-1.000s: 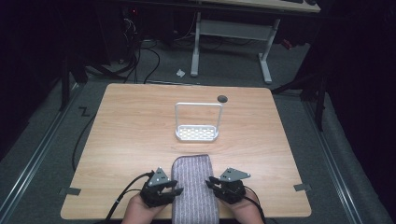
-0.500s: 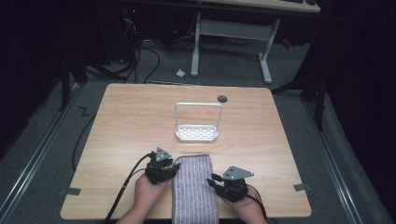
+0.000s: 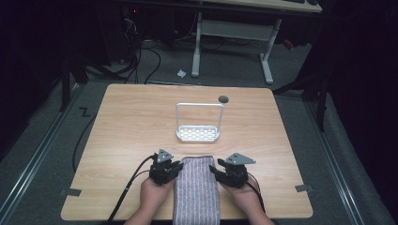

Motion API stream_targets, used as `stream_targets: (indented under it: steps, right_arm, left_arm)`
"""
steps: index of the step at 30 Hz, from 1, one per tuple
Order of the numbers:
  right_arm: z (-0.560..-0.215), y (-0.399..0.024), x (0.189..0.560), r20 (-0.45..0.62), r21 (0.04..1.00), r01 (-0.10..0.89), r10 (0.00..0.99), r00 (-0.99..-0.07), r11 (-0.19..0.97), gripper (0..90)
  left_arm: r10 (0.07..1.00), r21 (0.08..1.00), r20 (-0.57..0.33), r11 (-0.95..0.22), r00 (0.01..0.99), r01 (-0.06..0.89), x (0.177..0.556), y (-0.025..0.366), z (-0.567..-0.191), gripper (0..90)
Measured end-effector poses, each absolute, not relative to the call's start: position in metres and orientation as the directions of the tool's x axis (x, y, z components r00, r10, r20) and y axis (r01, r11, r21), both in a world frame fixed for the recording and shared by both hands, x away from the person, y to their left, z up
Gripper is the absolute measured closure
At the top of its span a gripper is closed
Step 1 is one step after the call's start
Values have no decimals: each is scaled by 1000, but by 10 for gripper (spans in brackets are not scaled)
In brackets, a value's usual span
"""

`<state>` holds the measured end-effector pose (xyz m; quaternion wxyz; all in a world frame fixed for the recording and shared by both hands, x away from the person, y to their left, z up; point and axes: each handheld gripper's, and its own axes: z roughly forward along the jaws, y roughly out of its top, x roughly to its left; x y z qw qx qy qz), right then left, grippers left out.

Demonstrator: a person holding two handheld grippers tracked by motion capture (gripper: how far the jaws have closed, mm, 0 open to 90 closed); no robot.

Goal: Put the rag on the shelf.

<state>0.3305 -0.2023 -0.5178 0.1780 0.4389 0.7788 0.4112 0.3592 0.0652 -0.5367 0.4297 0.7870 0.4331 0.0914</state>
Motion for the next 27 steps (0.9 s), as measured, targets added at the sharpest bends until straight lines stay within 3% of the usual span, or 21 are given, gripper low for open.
stream_targets:
  steps: [4,11,19,27]
  right_arm:
    - [-522,-193,351,106,767,590,858,-503,252,580]
    - [-530,-183,352,81,730,618,861,-503,292,628]
    - [-532,-176,349,58,741,590,844,-533,321,814]
    - [-530,-169,345,20,770,549,847,-531,326,839]
  left_arm:
    - [759,754,-231,-256,609,605,359,66,-537,784]
    - [757,751,-247,-245,605,613,360,67,-537,787]
    - [751,750,-247,-252,612,611,359,68,-537,788]
    - [770,762,-210,-257,603,594,356,66,-536,812]
